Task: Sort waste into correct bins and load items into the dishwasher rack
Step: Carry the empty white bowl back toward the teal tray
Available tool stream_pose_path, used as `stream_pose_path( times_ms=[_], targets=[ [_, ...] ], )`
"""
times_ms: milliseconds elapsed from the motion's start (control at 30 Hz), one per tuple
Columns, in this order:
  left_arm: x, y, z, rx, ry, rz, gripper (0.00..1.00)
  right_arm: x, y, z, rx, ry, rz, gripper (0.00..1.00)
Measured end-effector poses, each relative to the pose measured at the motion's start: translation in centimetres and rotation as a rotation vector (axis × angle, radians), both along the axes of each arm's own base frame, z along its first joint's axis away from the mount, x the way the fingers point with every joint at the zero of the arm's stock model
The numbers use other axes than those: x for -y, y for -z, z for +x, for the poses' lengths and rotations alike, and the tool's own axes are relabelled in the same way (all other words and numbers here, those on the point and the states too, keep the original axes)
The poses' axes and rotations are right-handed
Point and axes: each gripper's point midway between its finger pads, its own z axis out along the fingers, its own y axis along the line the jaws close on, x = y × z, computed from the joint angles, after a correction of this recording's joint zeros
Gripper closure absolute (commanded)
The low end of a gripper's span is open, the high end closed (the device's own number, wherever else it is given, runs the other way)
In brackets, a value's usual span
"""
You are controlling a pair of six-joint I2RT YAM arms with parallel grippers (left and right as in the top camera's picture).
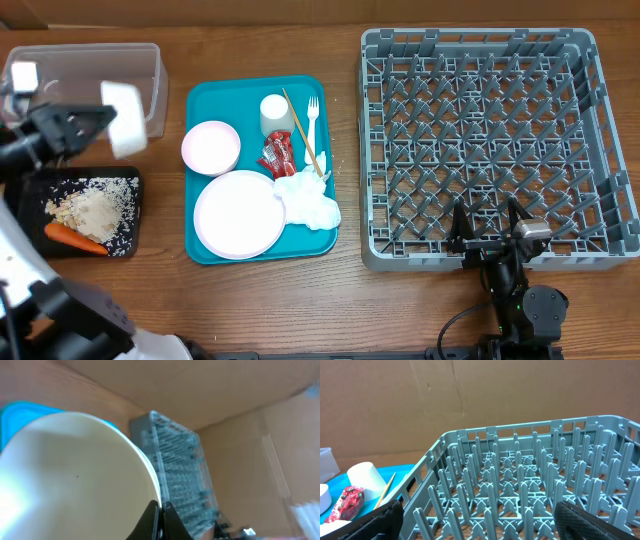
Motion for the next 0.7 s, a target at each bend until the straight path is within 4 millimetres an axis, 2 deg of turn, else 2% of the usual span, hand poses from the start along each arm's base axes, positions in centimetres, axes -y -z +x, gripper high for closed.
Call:
stream_pose_path(
  times_ms=[100,233,400,467,567,700],
  targets=[
    [2.1,0.1,2.0,-0.032,-0.002,0.121,0.96,0.0,0.0,0.0,0.001,0.000,0.000,0.00],
    [6.0,0.7,5.1,-0.077,-0.044,0.291,0.96,0.0,0.0,0.0,0.000,0.000,-0.001,0.00],
    [10.6,1.5,8.8,-0.072,-0.165,0.501,0.96,0.0,0.0,0.0,0.001,0.000,0.000,0.00],
    [11.5,1.6,10.2,-0.049,-0.232,0.583,0.96,0.0,0.0,0.0,0.001,0.000,0.000,0.00],
    [11.9,2.2,12.7,-0.016,-0.327,0.670,0.96,0.0,0.0,0.0,0.001,0.000,0.000,0.00],
    [12.3,5.8,15.3,-0.049,-0.394,0.778,0.96,0.0,0.0,0.0,0.001,0.000,0.000,0.00]
  ],
)
